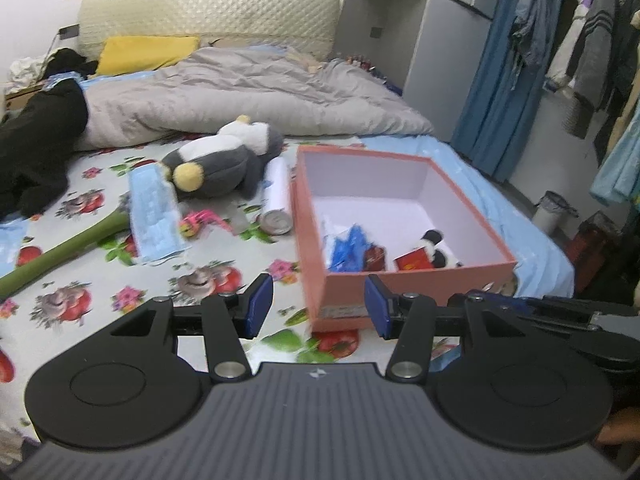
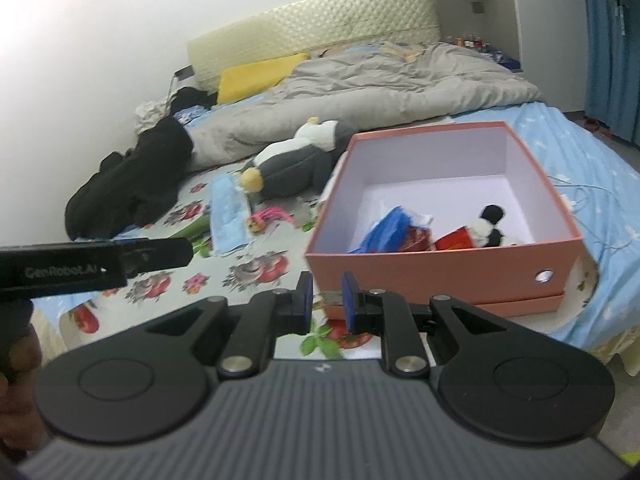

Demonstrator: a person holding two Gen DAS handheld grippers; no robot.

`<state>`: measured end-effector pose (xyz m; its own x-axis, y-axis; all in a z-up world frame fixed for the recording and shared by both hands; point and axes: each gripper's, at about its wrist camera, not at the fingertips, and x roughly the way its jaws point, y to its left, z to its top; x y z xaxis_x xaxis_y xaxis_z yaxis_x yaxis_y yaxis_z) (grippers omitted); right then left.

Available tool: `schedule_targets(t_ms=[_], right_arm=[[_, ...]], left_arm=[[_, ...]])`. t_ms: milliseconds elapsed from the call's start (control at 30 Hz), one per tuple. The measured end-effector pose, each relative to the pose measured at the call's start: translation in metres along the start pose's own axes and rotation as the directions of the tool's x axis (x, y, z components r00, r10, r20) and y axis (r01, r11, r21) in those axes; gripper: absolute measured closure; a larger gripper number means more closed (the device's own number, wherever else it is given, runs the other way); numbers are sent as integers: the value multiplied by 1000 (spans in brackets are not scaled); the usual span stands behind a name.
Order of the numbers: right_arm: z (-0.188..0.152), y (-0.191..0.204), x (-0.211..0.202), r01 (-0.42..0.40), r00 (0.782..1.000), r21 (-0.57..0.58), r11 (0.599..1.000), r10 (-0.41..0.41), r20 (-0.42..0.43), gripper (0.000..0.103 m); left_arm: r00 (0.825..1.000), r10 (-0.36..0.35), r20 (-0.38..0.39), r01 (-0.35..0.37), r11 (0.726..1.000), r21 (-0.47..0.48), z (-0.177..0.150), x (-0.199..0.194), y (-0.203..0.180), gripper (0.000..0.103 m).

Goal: Organize soft objects
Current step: 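Withdraw both tools from the box toward the blue mask and pink feather toy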

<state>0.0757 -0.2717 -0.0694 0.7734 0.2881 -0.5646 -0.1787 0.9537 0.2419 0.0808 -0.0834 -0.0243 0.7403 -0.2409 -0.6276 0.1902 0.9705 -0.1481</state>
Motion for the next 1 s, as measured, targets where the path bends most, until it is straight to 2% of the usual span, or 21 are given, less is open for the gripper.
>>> schedule_targets(t_ms=[567,1000], right_arm=[[-20,75,17,-117,991,-128,985,107,-84,83],[-11,100,59,-132,984,-147,980,112,-137,82]], left_arm=[[993,118,-13,-119,985,-124,-37,-34,73,44],[985,161,-57,-169,968,-185,-32,-14,126,44]])
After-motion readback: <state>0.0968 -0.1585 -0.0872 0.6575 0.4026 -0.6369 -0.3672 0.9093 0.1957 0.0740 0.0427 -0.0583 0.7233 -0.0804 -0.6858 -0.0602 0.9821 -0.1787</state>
